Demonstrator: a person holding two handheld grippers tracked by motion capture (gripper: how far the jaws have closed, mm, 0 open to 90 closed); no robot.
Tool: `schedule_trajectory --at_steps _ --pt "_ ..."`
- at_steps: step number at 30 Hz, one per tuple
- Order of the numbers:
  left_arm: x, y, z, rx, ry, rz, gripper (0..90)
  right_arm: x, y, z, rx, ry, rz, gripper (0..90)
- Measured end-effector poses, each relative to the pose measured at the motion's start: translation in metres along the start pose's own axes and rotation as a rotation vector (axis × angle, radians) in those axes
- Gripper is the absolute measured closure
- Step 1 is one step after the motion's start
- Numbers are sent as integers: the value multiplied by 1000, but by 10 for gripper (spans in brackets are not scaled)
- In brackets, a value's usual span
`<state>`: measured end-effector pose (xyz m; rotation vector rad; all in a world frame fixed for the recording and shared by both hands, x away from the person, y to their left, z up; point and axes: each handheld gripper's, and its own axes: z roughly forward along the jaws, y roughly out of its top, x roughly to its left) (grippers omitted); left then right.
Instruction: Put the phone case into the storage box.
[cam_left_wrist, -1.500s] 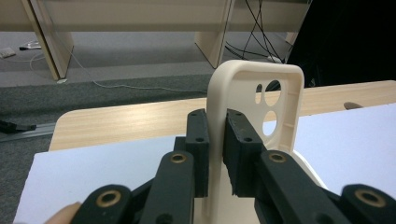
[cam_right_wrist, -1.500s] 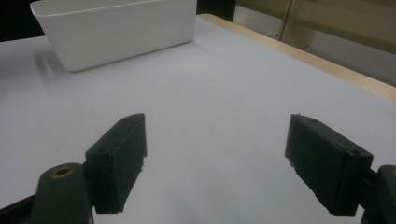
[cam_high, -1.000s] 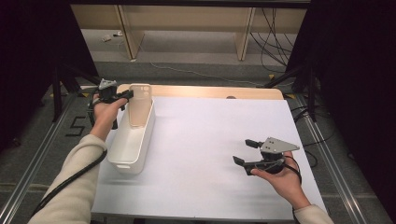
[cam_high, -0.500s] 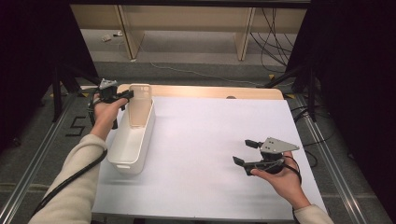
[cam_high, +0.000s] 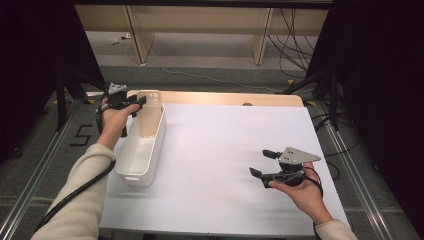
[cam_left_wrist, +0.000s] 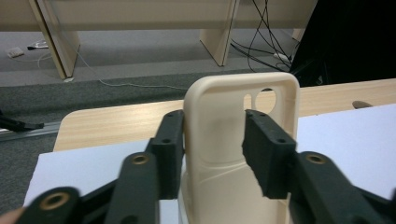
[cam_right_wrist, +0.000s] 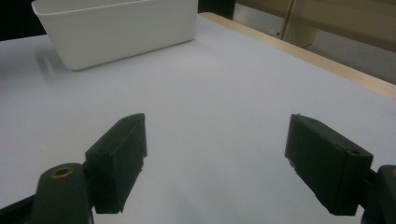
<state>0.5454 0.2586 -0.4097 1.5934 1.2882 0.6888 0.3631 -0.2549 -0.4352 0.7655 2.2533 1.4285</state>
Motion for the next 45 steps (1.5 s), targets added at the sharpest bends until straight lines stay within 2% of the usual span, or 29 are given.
schedule_trajectory --at_steps 3,8,12,15,17,18,19,22,27,32,41,45 --pt "-3 1 -1 4 -2 17 474 0 0 0 1 -1 -2 219" --pt "-4 4 -4 -8 20 17 404 0 0 0 3 -1 -3 219" --pt "-4 8 -10 -32 17 16 402 0 0 0 1 -2 0 219" --pt "-3 12 -15 -53 12 13 472 0 0 0 2 -1 -1 219" --pt "-2 13 -18 -58 11 1 608 0 0 1 1 0 -1 219" --pt "0 13 -20 -52 24 -19 670 0 0 1 1 0 -1 219" --pt "1 13 -20 -42 40 -32 774 0 0 1 2 0 -1 219" --pt "4 12 -20 -20 61 -62 894 0 0 1 1 1 -1 219" --pt "9 8 -15 20 85 -74 898 0 0 1 3 2 1 219" --pt "11 5 -9 39 100 -78 898 0 0 1 0 2 1 219" --pt "12 3 0 74 113 -40 898 0 -1 1 6 2 0 219" --pt "12 2 4 87 112 -45 898 0 -1 2 8 3 -4 219"
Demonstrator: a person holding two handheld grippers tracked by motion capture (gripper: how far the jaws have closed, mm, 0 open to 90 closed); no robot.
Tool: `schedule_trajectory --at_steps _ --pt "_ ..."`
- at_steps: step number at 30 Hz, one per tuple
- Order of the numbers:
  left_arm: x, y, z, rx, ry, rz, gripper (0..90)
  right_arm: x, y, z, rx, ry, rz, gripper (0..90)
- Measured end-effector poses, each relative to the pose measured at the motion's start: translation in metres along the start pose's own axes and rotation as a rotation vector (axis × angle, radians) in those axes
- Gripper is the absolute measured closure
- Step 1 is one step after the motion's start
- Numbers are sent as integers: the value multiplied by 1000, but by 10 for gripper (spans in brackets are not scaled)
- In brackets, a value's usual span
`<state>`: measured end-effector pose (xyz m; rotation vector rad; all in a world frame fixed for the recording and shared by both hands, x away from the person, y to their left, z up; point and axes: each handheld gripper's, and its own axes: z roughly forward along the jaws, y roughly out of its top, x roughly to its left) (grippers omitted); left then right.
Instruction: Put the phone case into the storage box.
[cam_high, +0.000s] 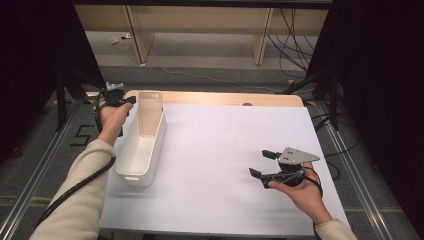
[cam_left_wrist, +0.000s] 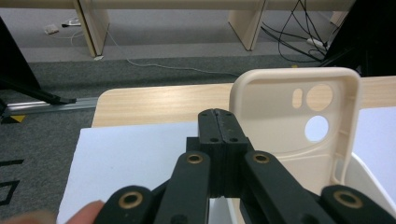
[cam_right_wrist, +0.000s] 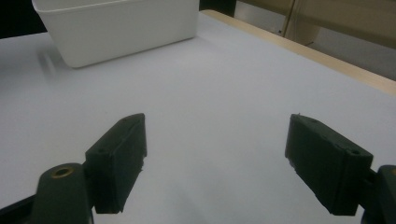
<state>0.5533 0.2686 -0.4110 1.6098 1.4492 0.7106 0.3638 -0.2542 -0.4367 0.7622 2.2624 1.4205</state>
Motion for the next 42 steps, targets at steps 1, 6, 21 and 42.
schedule_trajectory --at_steps 1,6,21,42 --pt "0 0 1 4 -3 3 898 0 0 0 1 0 0 219" --pt "-2 -2 4 15 -5 12 897 0 0 0 -2 1 2 219" --pt "-7 -1 6 19 -28 33 897 0 0 0 -1 0 -1 219" --pt "-11 -3 3 25 -53 46 877 0 1 -1 -1 -1 2 219"
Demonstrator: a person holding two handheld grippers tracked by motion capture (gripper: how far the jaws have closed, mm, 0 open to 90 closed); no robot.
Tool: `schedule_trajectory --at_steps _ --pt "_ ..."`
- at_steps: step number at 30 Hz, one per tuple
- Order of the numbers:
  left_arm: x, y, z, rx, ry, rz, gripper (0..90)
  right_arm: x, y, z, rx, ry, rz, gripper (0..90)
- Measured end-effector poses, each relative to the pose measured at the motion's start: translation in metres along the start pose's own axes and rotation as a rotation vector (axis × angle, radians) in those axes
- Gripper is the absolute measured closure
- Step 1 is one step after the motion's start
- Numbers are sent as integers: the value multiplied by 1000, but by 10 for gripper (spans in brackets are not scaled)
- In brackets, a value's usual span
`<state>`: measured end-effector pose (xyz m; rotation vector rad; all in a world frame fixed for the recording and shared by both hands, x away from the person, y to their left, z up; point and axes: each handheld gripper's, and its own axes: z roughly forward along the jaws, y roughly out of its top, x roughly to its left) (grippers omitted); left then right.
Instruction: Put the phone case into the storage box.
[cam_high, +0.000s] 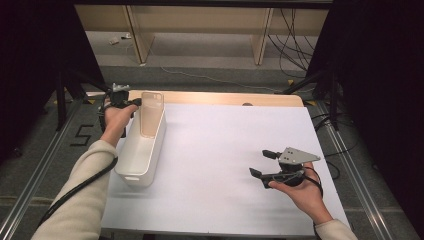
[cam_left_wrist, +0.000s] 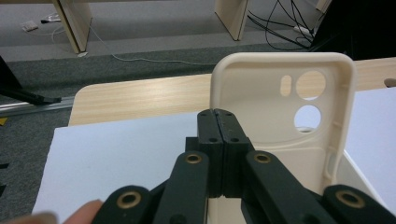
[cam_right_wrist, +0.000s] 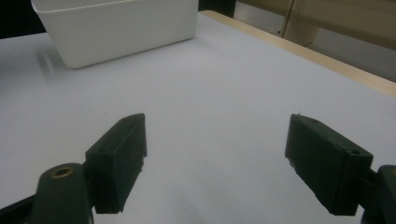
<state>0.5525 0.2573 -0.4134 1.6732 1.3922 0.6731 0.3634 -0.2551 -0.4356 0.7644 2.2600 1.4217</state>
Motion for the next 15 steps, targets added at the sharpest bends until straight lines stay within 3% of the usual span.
schedule_trajectory --at_steps 9,12,15 --pt "-5 4 -12 -20 -5 3 740 0 0 -1 -3 -2 2 219" --pt "-6 3 -15 -24 -13 0 620 0 1 -1 -2 -3 1 219" --pt "-9 1 -17 -26 -16 29 470 0 1 -1 -4 -2 2 219"
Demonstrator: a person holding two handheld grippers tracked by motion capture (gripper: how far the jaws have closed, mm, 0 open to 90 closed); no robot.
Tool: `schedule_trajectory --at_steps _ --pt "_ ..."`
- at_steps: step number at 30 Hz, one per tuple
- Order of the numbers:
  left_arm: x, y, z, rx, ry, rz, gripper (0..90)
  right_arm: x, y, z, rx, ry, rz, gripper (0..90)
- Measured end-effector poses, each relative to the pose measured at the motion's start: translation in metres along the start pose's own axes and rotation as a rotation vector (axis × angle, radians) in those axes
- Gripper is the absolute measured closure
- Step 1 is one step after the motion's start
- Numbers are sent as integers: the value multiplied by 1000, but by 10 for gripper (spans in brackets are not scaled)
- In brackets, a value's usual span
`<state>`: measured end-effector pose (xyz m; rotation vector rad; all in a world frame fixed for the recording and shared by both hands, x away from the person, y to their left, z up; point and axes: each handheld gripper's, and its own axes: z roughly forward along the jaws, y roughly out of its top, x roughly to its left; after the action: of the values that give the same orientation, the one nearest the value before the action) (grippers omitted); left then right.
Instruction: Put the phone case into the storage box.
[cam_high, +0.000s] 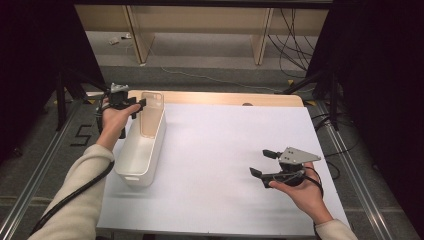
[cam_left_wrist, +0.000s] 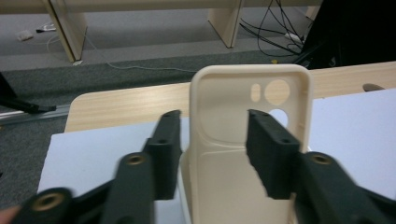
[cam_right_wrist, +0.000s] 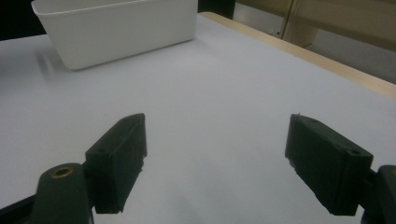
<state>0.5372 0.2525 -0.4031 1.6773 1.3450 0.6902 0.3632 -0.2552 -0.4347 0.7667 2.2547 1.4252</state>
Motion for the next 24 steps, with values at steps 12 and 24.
schedule_trajectory --at_steps 12,24 --pt "-10 1 -17 -54 -11 2 216 0 0 0 -4 -2 0 219" --pt "-15 -3 -31 -66 -26 52 152 0 0 0 1 -2 0 219"
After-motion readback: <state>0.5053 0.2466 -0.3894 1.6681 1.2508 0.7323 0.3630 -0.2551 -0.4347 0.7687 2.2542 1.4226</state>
